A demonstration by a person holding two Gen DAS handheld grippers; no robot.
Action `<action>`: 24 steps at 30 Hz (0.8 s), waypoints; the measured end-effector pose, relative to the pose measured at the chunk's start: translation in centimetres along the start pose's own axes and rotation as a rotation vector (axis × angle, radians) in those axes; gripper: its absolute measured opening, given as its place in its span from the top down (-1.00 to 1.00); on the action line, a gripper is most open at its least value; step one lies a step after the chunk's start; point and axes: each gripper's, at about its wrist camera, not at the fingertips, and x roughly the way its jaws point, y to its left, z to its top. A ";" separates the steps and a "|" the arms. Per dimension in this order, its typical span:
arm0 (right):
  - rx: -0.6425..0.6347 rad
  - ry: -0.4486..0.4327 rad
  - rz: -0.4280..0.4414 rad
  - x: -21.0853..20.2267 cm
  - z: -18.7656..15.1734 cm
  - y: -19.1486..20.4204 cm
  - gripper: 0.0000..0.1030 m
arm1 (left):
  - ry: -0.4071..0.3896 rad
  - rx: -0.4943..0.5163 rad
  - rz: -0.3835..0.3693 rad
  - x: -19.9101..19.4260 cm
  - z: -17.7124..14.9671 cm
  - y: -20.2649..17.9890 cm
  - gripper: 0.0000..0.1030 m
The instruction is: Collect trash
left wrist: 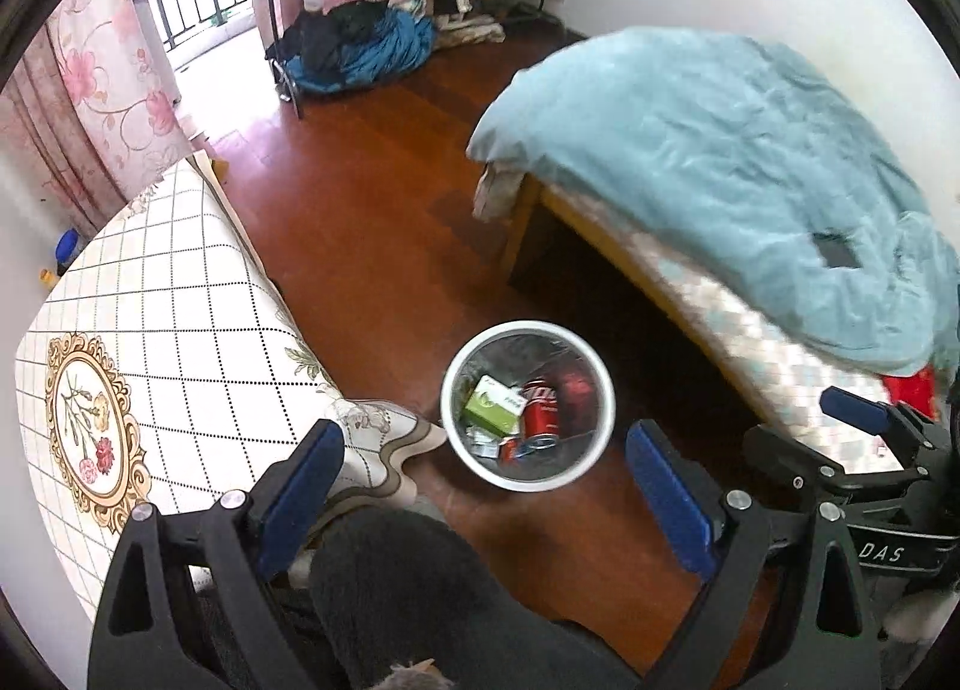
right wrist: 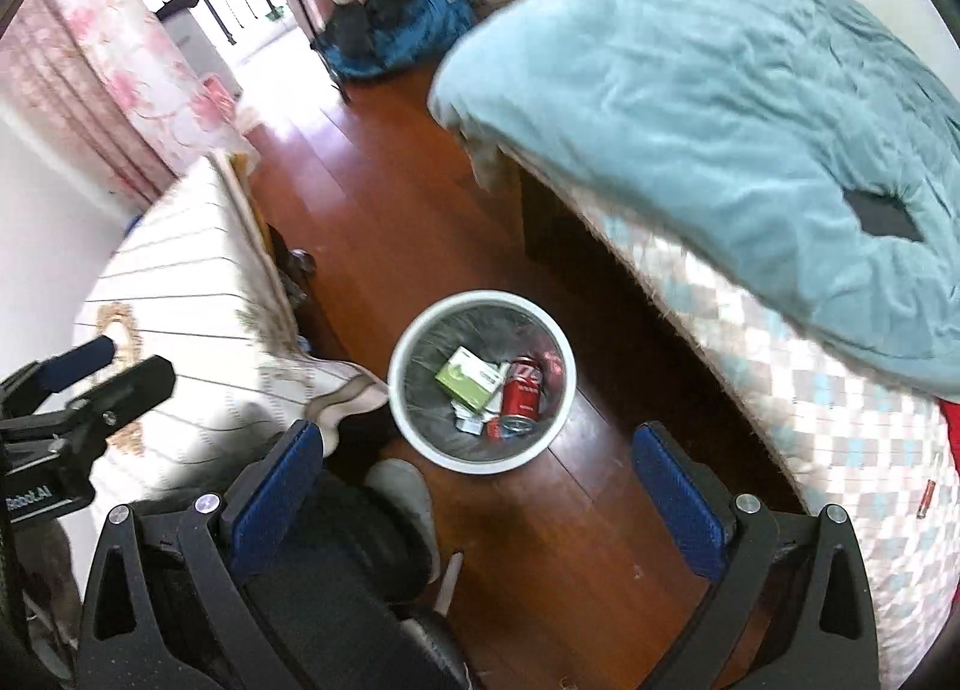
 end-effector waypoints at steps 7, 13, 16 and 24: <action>-0.037 -0.091 0.054 -8.0 -0.9 1.6 -1.00 | -0.104 -0.001 -0.048 -6.6 -0.9 0.5 -0.86; -0.057 -0.147 0.118 -13.4 -1.7 3.0 -1.00 | -0.174 -0.015 -0.095 -11.0 -1.0 1.3 -0.86; -0.053 -0.162 0.161 -15.6 -2.0 3.3 -1.00 | -0.203 -0.017 -0.112 -12.7 -1.2 1.6 -0.86; -0.049 -0.199 0.227 -19.6 -3.2 3.6 -1.00 | -0.249 -0.027 -0.165 -15.6 -1.9 2.0 -0.86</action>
